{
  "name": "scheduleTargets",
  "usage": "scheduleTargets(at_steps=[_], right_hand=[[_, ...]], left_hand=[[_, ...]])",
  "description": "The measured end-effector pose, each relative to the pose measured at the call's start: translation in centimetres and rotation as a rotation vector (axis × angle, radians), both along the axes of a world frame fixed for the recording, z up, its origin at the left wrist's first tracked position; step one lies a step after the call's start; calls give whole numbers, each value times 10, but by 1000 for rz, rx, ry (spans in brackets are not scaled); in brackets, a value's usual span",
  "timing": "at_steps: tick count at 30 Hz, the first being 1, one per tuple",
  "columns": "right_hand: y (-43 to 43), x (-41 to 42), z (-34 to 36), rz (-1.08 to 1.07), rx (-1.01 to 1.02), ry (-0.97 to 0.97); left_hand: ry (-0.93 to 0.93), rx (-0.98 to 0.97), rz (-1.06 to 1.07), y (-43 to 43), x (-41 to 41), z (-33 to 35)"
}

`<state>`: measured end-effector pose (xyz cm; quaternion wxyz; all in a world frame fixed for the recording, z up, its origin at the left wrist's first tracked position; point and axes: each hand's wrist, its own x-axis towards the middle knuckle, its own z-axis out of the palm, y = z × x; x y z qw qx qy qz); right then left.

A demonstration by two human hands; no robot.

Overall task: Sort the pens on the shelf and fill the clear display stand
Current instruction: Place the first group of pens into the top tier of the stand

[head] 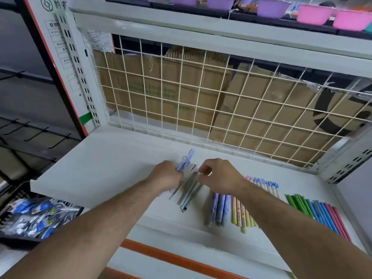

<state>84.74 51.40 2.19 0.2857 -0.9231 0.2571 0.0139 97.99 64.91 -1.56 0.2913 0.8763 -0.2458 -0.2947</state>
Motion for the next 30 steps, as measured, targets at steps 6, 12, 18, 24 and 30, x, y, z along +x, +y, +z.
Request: scheduleTargets(at_steps=[6, 12, 18, 24, 30], right_hand=[[7, -4, 12, -150, 103, -141], [17, -23, 21, -410, 234, -305], [20, -67, 26, -499, 278, -345], [12, -122, 37, -520, 282, -397], [-18, -205, 44, -556, 294, -421]], left_hand=[[317, -400, 108, -3, -20, 19], [435, -543, 0, -12, -59, 27], [525, -594, -64, -20, -100, 30], [485, -629, -91, -40, -147, 37], [438, -638, -212, -69, -222, 46]])
